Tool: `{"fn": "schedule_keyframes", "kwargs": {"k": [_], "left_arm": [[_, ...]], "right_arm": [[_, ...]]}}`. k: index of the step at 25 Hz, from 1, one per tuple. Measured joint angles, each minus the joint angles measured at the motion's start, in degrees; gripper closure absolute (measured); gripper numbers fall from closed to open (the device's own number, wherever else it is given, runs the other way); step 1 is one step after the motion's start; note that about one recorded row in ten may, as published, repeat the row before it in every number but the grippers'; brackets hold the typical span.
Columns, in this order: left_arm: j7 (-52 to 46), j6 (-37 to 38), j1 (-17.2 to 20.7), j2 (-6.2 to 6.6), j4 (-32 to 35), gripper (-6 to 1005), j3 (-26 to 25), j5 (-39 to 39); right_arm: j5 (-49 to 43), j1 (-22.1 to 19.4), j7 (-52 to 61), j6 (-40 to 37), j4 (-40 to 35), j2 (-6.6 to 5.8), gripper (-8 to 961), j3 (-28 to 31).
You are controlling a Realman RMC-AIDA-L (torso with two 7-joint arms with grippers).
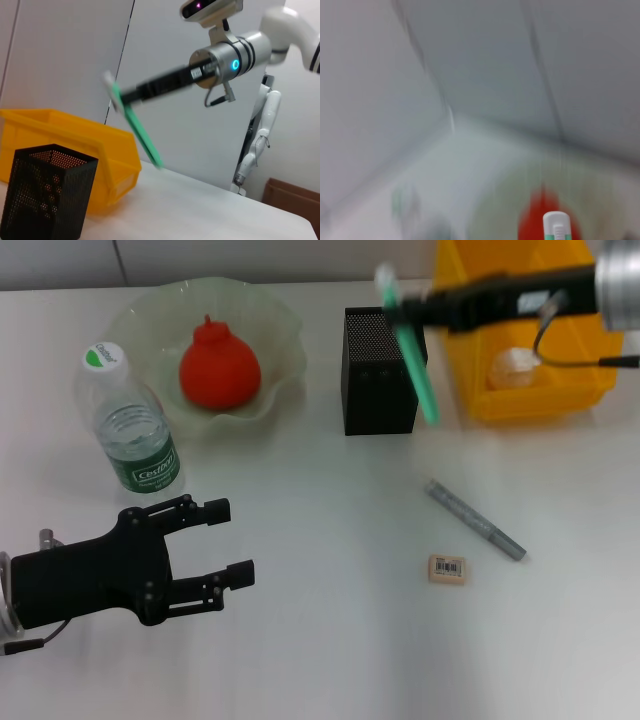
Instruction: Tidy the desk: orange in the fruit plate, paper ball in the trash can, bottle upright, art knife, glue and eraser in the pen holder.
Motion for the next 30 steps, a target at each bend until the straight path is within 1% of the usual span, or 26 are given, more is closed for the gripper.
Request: {"fn": "schedule_keyframes", "kwargs": {"k": [1,2,3,4,5,6,8,9,10,11,13,14,16,18,22,23,25,26,27,28,29,30], "left_arm": [[0.0,0.0,0.0,0.0,0.0,185,0.0,0.0],[0.0,0.0,0.0,0.0,0.0,185,0.0,0.0],[0.0,0.0,-0.2,-0.01,0.0,185,0.0,0.0],[0.0,0.0,-0.2,-0.01,0.0,185,0.0,0.0],[0.0,0.0,-0.3,-0.03,0.0,185,0.0,0.0],[0.0,-0.1,-0.3,-0.03,0.0,185,0.0,0.0],[0.0,-0.3,-0.4,-0.09,0.0,185,0.0,0.0],[0.0,-0.3,-0.4,-0.09,0.0,185,0.0,0.0],[-0.1,-0.3,-0.4,-0.13,0.0,185,0.0,0.0],[-0.1,-0.3,-0.4,-0.13,0.0,184,0.0,0.0],[-0.2,-0.3,-0.4,-0.15,0.0,184,0.0,0.0],[-0.2,-0.3,-0.4,-0.15,0.0,184,0.0,0.0],[-0.2,-0.3,-0.4,-0.14,0.0,184,0.0,0.0],[-0.1,-0.4,-0.3,-0.08,0.0,184,0.0,-0.1],[-0.1,-0.3,-0.1,0.0,0.0,184,0.0,-0.2],[-0.1,-0.1,0.0,0.09,0.0,184,0.0,-0.3],[-0.1,0.0,0.0,0.14,0.0,184,0.0,-0.3],[-0.1,0.0,0.1,0.18,0.0,184,0.0,-0.3],[-0.2,0.3,0.1,0.24,0.0,184,0.0,-0.4],[-0.3,0.7,0.1,0.28,0.0,184,0.0,-0.4],[-0.3,0.7,0.1,0.28,0.0,184,0.0,-0.4],[-0.4,0.8,0.1,0.31,0.0,184,0.0,-0.4]], "right_arm": [[0.0,0.0,0.0,0.0,0.0,0.0,768,0.0],[5.2,-0.3,-5.2,1.8,4.3,0.07,767,1.1],[16.1,0.0,-16.6,5.4,14.0,0.07,766,1.5],[16.1,0.0,-16.6,5.4,14.0,0.07,765,1.5],[26.1,1.3,-29.2,7.9,23.9,0.1,764,1.4],[26.1,1.3,-29.2,7.9,23.9,0.1,763,1.4],[34.2,4.1,-43.2,10.5,33.4,0.27,762,1.4],[34.2,4.1,-43.2,10.5,33.4,0.27,761,1.4],[37.1,6.0,-48.0,12.9,36.9,0.32,760,1.3],[37.1,6.0,-48.0,12.9,36.9,0.32,759,1.3],[37.4,8.7,-50.0,16.9,39.8,0.3,757,0.6],[37.4,8.7,-50.0,16.9,39.8,0.3,756,0.6],[36.3,9.9,-50.0,19.6,40.5,0.29,754,-1.2],[35.9,9.7,-49.7,21.1,40.0,0.3,752,-3.8],[35.8,8.2,-47.6,20.8,37.9,0.25,565,-5.6],[35.6,5.8,-44.0,19.8,33.4,-0.12,518,-8.1],[33.7,2.3,-39.0,18.1,25.9,-0.8,485,-10.4],[33.7,2.3,-39.0,18.1,25.9,-0.8,468,-10.4],[31.2,0.2,-35.2,16.7,20.9,-1.31,452,-11.2],[23.6,-3.1,-25.7,13.0,10.2,-2.42,436,-11.7],[23.6,-3.1,-25.7,13.0,10.2,-2.42,419,-11.7],[17.9,-3.9,-20.5,9.8,5.0,-2.75,403,-11.3]]}}
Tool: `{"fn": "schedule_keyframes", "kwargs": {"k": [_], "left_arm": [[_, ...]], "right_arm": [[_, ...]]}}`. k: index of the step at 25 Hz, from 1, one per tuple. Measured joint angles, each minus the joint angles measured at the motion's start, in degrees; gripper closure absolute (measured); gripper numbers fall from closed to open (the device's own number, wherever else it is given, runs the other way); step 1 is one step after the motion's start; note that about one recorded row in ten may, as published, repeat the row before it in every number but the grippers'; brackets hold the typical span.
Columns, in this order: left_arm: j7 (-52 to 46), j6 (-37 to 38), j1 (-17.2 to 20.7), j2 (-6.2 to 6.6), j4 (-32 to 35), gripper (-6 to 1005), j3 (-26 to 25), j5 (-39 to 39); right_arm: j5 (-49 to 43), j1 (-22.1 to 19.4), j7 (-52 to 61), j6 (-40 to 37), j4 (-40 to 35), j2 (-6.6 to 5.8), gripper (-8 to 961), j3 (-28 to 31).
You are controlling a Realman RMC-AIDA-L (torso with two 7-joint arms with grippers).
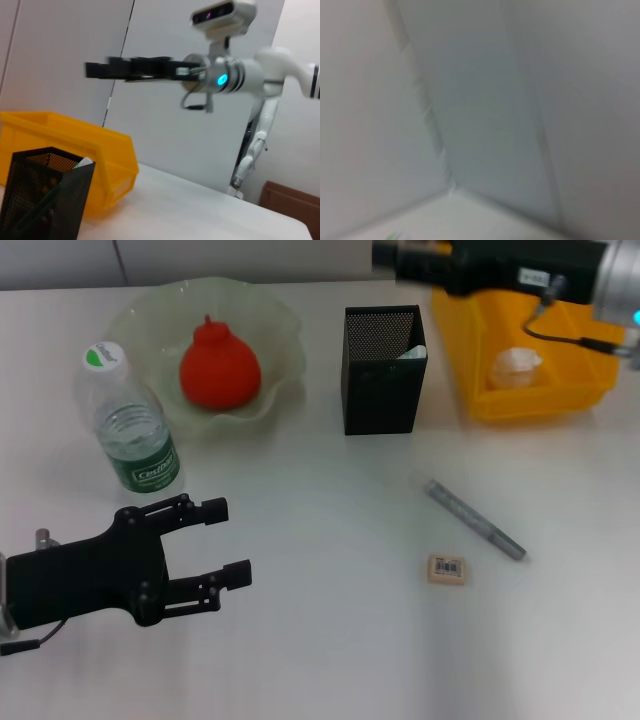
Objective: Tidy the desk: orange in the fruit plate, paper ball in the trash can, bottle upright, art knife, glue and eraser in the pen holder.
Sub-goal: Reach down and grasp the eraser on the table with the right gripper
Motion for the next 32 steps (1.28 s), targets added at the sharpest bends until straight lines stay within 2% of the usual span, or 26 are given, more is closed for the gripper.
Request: {"fn": "schedule_keyframes", "kwargs": {"k": [2,3,4,7,8,9,12,13,14,18,19,20,23,32], "left_arm": [[-0.1,0.5,0.0,0.08,0.0,184,0.0,0.0],[-0.1,1.2,-0.1,0.18,0.0,184,0.0,0.0],[-0.1,1.2,-0.1,0.18,0.0,184,0.0,0.0],[-0.2,2.0,-0.3,0.32,0.0,184,0.0,0.0],[-0.2,2.1,-0.4,0.38,0.0,184,0.0,0.0],[-0.2,2.1,-0.4,0.38,0.0,184,0.0,0.0],[-0.2,2.1,-0.6,0.4,0.0,184,0.0,0.0],[-0.2,2.1,-0.7,0.4,0.0,184,0.0,0.0],[-0.2,2.1,-0.7,0.4,0.0,184,0.0,0.0],[-0.2,2.2,-0.8,0.17,0.0,184,0.0,0.0],[-0.2,2.2,-0.8,0.17,0.0,184,0.0,0.0],[-0.2,2.2,-0.8,0.12,0.0,184,0.0,0.0],[-0.5,2.2,-0.8,0.1,0.0,184,-0.6,0.0],[-0.8,2.3,-0.6,-0.05,0.0,185,-1.4,0.0]], "right_arm": [[-11.5,-0.3,8.5,-7.4,-9.4,-0.31,369,1.7],[-23.1,1.1,16.1,-16.3,-17.7,-0.37,353,3.9],[-23.1,1.1,16.1,-16.3,-17.7,-0.37,337,3.9],[-37.5,5.9,24.2,-29.0,-24.9,-0.36,290,4.3],[-45.6,9.7,27.3,-36.1,-26.0,0.06,275,2.8],[-45.6,9.7,27.3,-36.1,-26.0,0.06,260,2.8],[-54.8,13.2,28.8,-40.3,-25.5,2.11,231,-1.4],[-57.8,13.7,29.9,-39.4,-24.3,2.85,233,-6.4],[-57.8,13.7,29.9,-39.4,-24.3,2.85,234,-6.4],[-58.8,13.3,32.5,-33.3,-20.0,3.02,239,-19.0],[-58.8,13.3,32.5,-33.3,-20.0,3.02,241,-19.0],[-58.7,13.2,32.6,-31.5,-18.2,3.04,242,-21.9],[-58.5,13.2,32.4,-29.6,-15.7,3.05,246,-24.7],[-57.8,13.6,31.9,-25.3,-10.9,3.1,404,-29.7]]}}
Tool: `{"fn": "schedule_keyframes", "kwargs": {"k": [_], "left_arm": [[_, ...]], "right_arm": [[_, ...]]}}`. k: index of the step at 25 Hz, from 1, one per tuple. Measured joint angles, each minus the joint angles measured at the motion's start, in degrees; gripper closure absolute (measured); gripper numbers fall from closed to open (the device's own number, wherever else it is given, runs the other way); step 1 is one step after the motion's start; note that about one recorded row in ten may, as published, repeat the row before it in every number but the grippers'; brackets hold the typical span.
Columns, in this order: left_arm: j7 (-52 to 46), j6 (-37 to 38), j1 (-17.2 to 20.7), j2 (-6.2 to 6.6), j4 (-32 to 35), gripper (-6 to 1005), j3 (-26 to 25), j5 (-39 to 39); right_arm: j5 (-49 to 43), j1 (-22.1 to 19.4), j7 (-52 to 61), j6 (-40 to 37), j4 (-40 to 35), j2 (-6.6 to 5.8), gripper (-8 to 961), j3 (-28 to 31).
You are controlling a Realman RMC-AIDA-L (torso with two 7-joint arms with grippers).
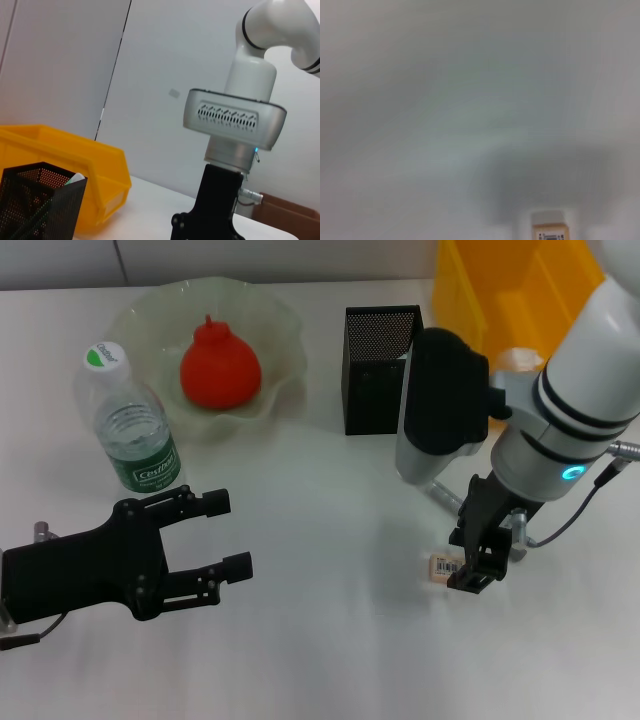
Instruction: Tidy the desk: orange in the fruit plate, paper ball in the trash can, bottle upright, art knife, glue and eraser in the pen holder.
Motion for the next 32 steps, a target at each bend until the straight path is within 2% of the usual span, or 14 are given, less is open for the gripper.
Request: {"fn": "schedule_keyframes", "kwargs": {"k": [3,8,12,16,19,20,21,22,23,24,26,27,28,32], "left_arm": [[0.0,0.0,-0.1,-0.07,0.0,184,0.0,0.0],[0.0,0.0,-0.1,-0.07,0.0,184,-0.1,0.0],[0.0,0.0,0.2,-0.07,0.0,185,-0.1,0.0],[0.0,0.2,0.3,-0.07,0.0,185,-0.1,0.0],[0.0,0.4,0.4,-0.07,0.0,185,-0.1,0.0],[0.0,0.4,0.5,-0.05,0.0,185,-0.1,0.0],[0.0,0.6,0.6,0.0,0.0,185,-0.3,0.0],[0.0,0.6,0.6,0.0,0.0,185,-0.3,0.0],[0.1,1.0,0.7,0.08,0.0,184,-0.6,0.0],[0.1,1.0,0.7,0.08,0.0,184,-0.6,0.0],[0.3,1.5,0.9,0.2,0.0,184,-0.8,0.0],[0.3,1.5,0.9,0.2,0.0,184,-0.8,0.0],[0.4,1.7,0.9,0.23,0.0,184,-0.9,0.0],[0.5,1.7,0.9,0.15,0.0,185,-0.9,0.0]], "right_arm": [[0.5,0.1,0.0,1.9,1.4,0.08,457,-1.7],[1.4,0.2,0.0,3.6,2.9,0.13,452,-2.8],[1.4,0.2,0.0,4.2,3.0,0.13,638,-2.9],[1.3,-0.2,0.3,3.8,1.3,0.14,721,-2.3],[1.2,-0.7,0.5,3.1,-0.7,0.12,702,-1.4],[1.1,-1.1,0.7,2.6,-2.3,0.03,696,-0.2],[0.9,-2.0,1.2,1.3,-6.2,-0.11,690,3.9],[0.9,-2.0,1.2,1.3,-6.2,-0.11,684,3.9],[0.9,-3.0,1.8,0.7,-11.2,-0.19,678,10.1],[0.9,-3.0,1.8,0.7,-11.2,-0.19,672,10.1],[0.9,-3.6,2.5,2.8,-16.0,-0.21,659,19.5],[0.9,-3.6,2.5,2.8,-16.0,-0.21,653,19.5],[1.1,-3.6,2.7,6.8,-16.2,-0.21,647,23.4],[2.2,-3.3,2.7,14.4,-13.2,-0.23,622,25.0]]}}
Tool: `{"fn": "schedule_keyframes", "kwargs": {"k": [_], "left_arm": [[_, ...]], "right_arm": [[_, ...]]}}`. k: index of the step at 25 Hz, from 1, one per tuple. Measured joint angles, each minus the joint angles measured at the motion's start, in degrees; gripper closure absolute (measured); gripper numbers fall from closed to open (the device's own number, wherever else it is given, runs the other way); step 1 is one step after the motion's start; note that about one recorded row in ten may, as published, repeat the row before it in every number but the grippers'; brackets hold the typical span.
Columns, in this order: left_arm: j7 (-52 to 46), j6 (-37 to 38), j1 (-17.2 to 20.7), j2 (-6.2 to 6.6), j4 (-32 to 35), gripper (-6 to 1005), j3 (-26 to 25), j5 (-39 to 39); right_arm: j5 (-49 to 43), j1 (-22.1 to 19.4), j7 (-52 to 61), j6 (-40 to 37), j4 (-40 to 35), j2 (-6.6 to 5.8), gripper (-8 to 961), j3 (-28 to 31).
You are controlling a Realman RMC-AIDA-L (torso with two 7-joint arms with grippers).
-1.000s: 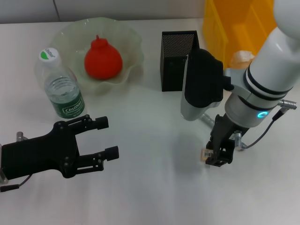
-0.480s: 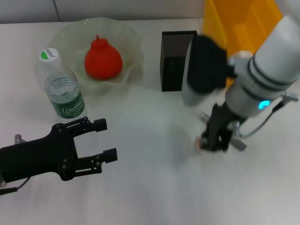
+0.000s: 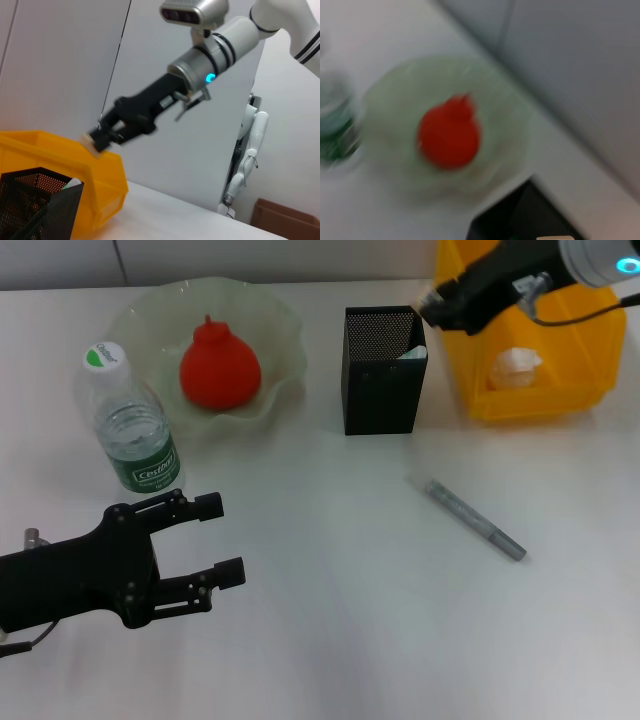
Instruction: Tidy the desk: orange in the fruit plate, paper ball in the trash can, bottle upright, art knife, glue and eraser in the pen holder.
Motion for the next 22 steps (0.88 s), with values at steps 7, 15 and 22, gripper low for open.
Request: {"fn": "schedule_keyframes", "kwargs": {"k": [7,15,22], "left_arm": [[-0.1,0.0,0.0,-0.07,0.0,185,0.0,0.0],[-0.4,0.0,-0.2,0.16,0.0,184,-0.1,0.0],[-0.5,0.1,-0.7,0.1,0.1,185,-0.1,0.0]], "right_arm": [[5.8,0.5,-3.3,7.4,6.5,0.01,579,-0.5],[3.7,-0.1,-1.0,-7.1,0.3,-0.26,382,0.2],[-4.0,-0.8,2.4,-15.4,1.9,0.03,261,-3.5]]}}
